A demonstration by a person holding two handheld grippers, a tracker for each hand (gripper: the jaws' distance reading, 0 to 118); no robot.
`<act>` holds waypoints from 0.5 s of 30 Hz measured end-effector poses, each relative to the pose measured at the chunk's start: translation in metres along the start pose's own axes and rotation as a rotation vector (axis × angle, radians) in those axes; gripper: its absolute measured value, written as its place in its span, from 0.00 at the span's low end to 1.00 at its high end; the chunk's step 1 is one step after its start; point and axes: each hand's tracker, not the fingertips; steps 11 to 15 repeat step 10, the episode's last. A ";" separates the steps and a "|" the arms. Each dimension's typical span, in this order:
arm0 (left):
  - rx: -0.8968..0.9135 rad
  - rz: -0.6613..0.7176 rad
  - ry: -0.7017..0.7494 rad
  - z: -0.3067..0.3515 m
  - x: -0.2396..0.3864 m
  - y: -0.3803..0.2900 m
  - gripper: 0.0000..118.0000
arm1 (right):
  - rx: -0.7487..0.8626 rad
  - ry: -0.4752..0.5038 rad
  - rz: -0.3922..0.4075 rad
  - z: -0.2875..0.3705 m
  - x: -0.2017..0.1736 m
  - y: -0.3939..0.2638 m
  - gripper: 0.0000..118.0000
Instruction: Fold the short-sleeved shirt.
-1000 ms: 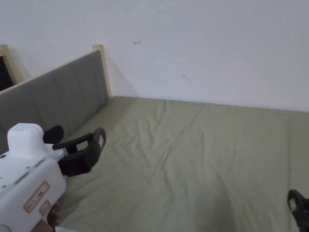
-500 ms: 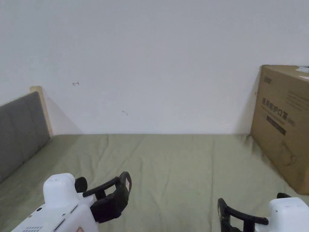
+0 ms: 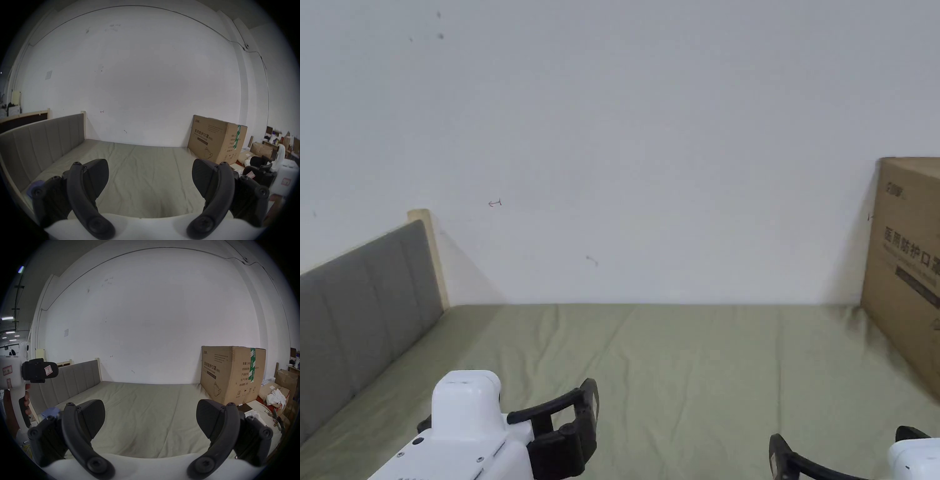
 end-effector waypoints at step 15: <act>0.044 0.017 0.051 -0.005 -0.005 -0.001 0.91 | 0.006 -0.001 0.017 0.001 0.004 -0.002 0.96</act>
